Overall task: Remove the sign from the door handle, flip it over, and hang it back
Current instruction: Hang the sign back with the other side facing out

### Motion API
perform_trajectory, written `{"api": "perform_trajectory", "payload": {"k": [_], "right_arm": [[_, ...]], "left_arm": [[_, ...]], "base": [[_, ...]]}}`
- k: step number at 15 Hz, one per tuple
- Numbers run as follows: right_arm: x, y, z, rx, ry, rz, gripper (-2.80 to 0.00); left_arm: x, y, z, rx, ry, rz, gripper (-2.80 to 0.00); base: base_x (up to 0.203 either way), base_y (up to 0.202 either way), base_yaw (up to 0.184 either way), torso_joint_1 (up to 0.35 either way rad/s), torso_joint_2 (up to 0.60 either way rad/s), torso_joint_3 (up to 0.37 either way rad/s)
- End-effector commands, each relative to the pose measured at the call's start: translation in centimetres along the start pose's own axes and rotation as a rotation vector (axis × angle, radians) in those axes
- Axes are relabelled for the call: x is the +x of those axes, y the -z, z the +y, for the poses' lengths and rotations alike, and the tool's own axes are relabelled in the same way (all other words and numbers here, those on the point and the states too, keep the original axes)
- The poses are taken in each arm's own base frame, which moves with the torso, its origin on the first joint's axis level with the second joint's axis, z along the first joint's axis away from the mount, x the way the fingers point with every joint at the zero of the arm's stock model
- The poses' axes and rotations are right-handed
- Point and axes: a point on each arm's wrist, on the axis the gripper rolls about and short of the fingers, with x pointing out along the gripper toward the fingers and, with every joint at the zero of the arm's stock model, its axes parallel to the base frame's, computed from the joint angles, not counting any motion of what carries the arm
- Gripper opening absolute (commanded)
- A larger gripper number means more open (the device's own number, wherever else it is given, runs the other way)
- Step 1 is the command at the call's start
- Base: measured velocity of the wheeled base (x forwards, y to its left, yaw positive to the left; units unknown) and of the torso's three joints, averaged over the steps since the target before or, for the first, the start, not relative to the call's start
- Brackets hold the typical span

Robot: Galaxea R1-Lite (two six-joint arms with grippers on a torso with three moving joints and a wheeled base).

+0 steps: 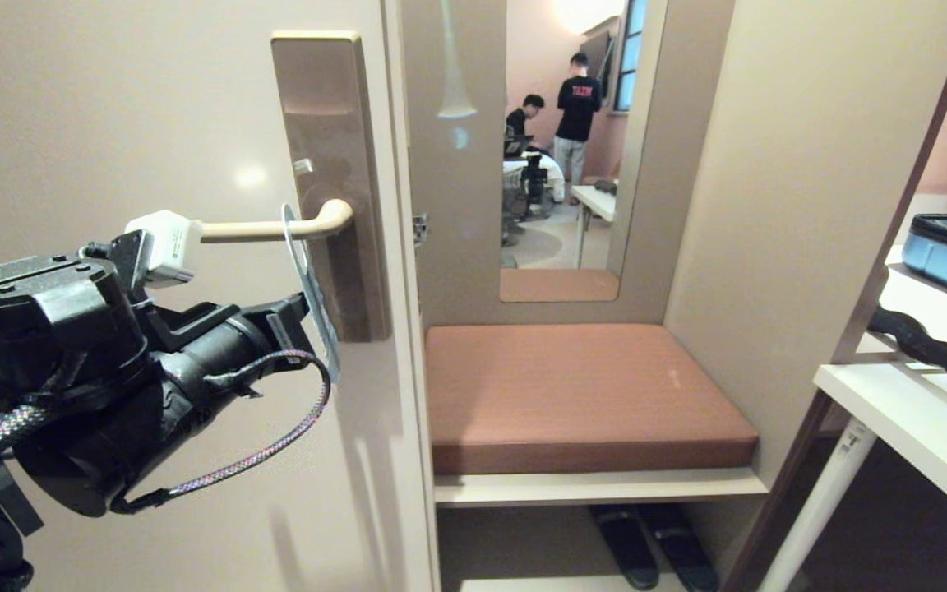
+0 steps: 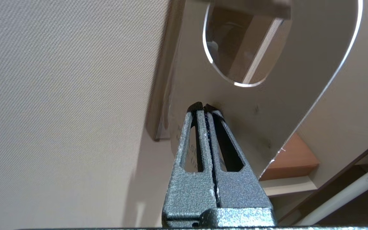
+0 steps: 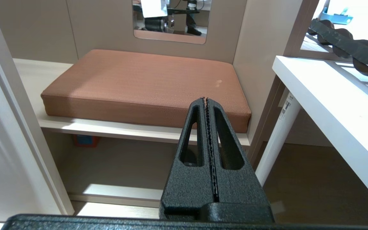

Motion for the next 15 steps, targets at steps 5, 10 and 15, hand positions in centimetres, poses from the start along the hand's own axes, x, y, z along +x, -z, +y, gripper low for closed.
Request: {"api": "perform_trajectory", "payload": {"k": [5, 10, 15], "right_arm": [[0.0, 0.0, 0.0, 0.0, 0.0, 0.002, -2.8], [0.0, 0.0, 0.0, 0.0, 0.0, 0.0, -2.8], [0.0, 0.0, 0.0, 0.0, -0.002, 0.001, -2.8]], "left_arm": [[0.3, -0.2, -1.7, -0.013, 0.067, -0.027, -2.8], [0.5, -0.2, -2.4, -0.019, 0.099, -0.044, -2.8], [0.8, 0.0, -2.7, -0.017, 0.103, -0.041, -2.8]], "base": [[0.0, 0.0, 0.0, 0.0, 0.0, 0.0], [0.0, 0.0, 0.0, 0.0, 0.0, 0.0], [0.0, 0.0, 0.0, 0.0, 0.0, 0.0]]}}
